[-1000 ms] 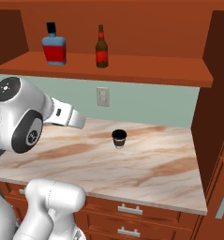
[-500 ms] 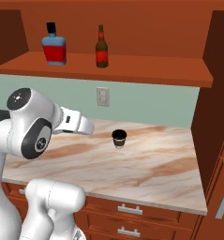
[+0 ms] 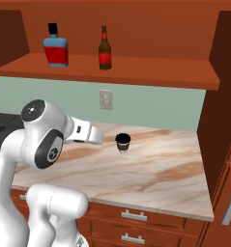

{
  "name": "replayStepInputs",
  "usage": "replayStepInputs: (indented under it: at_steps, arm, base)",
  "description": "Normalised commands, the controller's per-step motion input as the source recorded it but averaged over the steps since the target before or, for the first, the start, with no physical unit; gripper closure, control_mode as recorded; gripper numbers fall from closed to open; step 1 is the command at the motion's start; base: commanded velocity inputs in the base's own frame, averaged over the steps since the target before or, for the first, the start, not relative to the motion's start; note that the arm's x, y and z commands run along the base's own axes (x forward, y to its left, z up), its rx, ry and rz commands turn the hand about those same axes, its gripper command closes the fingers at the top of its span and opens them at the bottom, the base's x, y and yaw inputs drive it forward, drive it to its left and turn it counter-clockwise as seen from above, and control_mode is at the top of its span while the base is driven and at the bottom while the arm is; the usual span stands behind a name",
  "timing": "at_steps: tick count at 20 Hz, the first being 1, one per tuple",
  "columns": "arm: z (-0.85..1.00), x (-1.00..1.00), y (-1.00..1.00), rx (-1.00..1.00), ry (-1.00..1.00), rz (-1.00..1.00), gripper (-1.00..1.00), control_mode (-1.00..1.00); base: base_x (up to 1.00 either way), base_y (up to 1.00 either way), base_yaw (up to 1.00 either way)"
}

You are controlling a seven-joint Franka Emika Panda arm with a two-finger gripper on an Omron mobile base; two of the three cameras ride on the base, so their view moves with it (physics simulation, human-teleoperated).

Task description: Sort all alcoholic drinks to one cabinet, and non-alcoholic drinks to the other.

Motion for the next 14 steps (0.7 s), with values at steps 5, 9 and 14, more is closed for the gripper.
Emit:
replayStepInputs:
  at_steps: [5,9,14]
  arm:
    - [-0.20,0.18,-0.09,0.00,0.02,0.02,-1.00,-1.00]
    - [-0.16,0.25,-0.06,0.02,0.00,0.02,-1.00,-1.00]
    - [-0.16,0.30,-0.07,0.02,0.00,0.01,-1.00,-1.00]
  base:
    - [0.00,0.00,0.00]
    - [0.00,0.00,0.00]
    - [0.00,0.00,0.00]
